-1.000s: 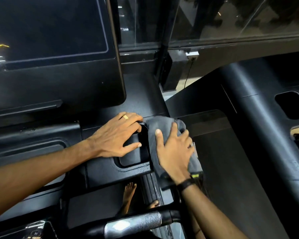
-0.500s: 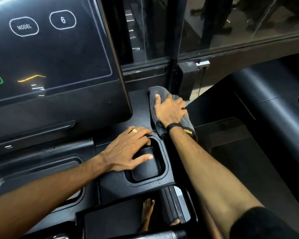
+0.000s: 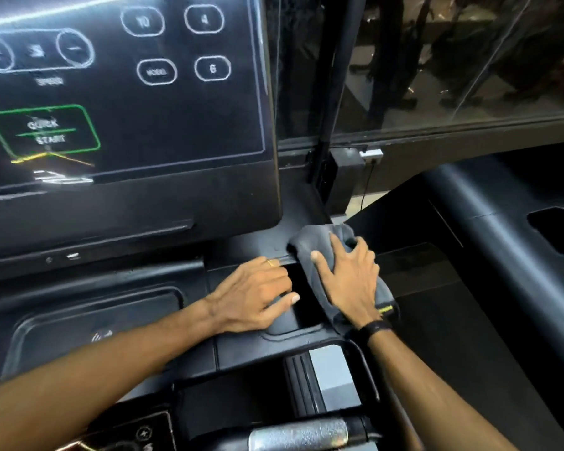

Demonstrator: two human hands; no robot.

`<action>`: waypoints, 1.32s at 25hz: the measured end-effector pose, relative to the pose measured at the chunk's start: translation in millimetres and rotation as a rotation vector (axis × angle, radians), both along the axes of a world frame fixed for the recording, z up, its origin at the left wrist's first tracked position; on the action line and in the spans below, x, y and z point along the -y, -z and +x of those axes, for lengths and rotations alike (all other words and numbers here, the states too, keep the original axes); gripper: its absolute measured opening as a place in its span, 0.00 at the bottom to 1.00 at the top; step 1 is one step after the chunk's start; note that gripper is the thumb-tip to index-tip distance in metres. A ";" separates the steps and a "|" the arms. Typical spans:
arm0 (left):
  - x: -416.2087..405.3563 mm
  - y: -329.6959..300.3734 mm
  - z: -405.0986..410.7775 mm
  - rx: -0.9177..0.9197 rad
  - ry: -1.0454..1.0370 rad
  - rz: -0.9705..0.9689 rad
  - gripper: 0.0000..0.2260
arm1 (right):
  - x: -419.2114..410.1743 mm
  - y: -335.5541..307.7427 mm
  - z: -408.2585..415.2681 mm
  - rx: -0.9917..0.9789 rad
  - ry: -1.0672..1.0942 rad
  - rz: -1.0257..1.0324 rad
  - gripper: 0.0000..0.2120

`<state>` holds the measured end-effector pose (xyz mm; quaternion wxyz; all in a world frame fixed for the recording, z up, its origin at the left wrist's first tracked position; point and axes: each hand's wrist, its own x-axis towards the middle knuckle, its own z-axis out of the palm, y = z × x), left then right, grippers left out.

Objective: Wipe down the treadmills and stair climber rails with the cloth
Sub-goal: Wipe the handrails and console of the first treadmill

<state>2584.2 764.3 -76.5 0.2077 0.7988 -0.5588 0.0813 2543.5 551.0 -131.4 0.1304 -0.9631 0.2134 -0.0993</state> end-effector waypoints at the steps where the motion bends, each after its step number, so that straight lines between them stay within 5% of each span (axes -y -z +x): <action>1: -7.9 -5.9 -8.4 -0.036 -0.004 0.003 0.14 | -3.3 7.0 -3.1 -0.037 0.072 0.005 0.30; 6: -59.1 -22.3 -23.9 -0.089 -0.054 0.061 0.14 | -25.1 -20.5 103.2 -0.073 0.354 0.105 0.27; 9: -89.5 -27.2 -21.4 -0.082 -0.123 0.123 0.15 | -63.7 -33.0 161.8 -0.051 0.155 0.166 0.27; 12: -108.3 -36.3 -7.1 -0.104 -0.142 0.182 0.16 | -123.1 -16.4 92.1 -0.027 -0.373 0.099 0.19; 14: -116.0 -37.2 -1.4 -0.111 -0.167 0.180 0.16 | -113.2 -17.0 44.5 0.033 -0.477 -0.004 0.17; 17: -132.1 -35.2 -6.0 -0.117 -0.162 0.221 0.15 | -59.7 -21.0 61.4 -0.016 -0.286 -0.156 0.23; 19: -142.1 -36.6 -11.9 -0.098 -0.213 0.219 0.15 | -61.7 -30.5 102.0 -0.077 -0.149 -0.017 0.28; 22: -137.3 -42.7 -15.0 -0.117 -0.196 0.231 0.11 | -129.1 -37.8 99.6 -0.134 -0.387 0.212 0.28; 26: -125.8 -50.4 -7.2 -0.172 -0.149 0.195 0.10 | -158.7 -38.0 -13.6 -0.049 -0.313 0.012 0.26; 33: -114.8 -53.1 -0.5 -0.138 -0.110 0.223 0.09 | -92.3 -27.9 -110.6 -0.138 -0.549 -0.154 0.28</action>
